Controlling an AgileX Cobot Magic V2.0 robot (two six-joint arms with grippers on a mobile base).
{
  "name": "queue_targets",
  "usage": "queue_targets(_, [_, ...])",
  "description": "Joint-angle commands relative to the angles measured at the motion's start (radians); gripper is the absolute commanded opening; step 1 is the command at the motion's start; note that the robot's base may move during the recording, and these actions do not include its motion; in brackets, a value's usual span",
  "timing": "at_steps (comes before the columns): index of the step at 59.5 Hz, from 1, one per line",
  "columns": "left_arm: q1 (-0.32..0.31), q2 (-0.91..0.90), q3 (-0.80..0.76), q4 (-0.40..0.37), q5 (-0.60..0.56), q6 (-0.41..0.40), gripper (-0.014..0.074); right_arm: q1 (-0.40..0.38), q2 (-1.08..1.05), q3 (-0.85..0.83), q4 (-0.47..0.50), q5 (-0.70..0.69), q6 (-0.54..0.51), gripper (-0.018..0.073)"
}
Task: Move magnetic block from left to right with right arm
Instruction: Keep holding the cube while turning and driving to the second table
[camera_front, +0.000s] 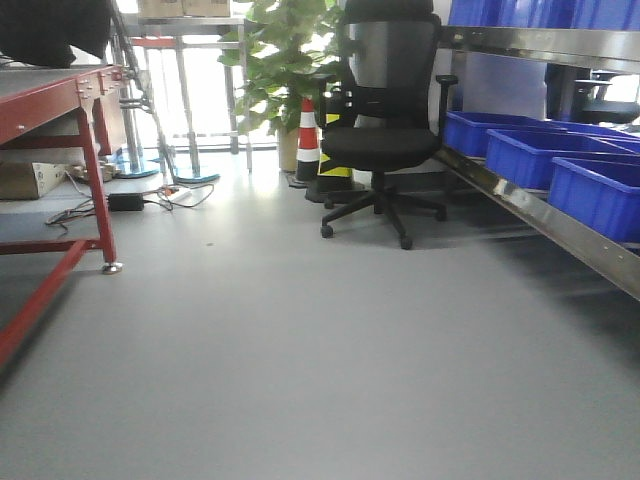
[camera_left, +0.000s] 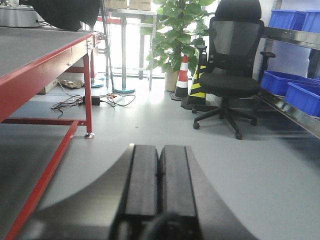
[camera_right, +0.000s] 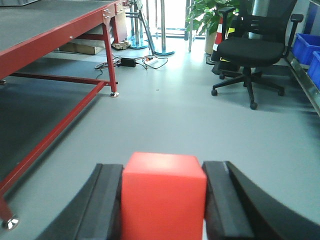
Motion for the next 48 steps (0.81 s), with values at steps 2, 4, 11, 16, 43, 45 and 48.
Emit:
queue_targets(2, [0.001,-0.008,0.009,0.000,-0.087,-0.004,-0.0116,-0.002,0.021,-0.027,-0.006,-0.084,-0.008,0.0183])
queue_targets(4, [0.001,-0.008,0.009,0.000,-0.087,-0.004,-0.0116,-0.002,0.021,-0.027,-0.006,-0.084,-0.008,0.0183])
queue_targets(11, [0.001,-0.008,0.009,0.000,-0.087,-0.004,-0.0116,-0.002,0.021,-0.027,-0.006,-0.085,-0.008,0.0183])
queue_targets(16, [-0.001,-0.010,0.009,0.000,-0.089,-0.004,-0.0116,-0.002,0.021,-0.027,-0.006,-0.084,-0.008,0.0183])
queue_targets(43, [-0.012,-0.013,0.009,0.000,-0.089,-0.004,-0.0116,-0.003,0.021,-0.027,-0.006,-0.084,-0.008,0.0183])
queue_targets(45, [-0.012,-0.013,0.009,0.000,-0.089,-0.004,-0.0116,-0.003,0.021,-0.027,-0.006,-0.084,-0.008,0.0183])
queue_targets(48, [-0.012,-0.013,0.009,0.000,-0.089,-0.004,-0.0116,-0.003,0.021,-0.027,-0.006,-0.084,-0.008,0.0183])
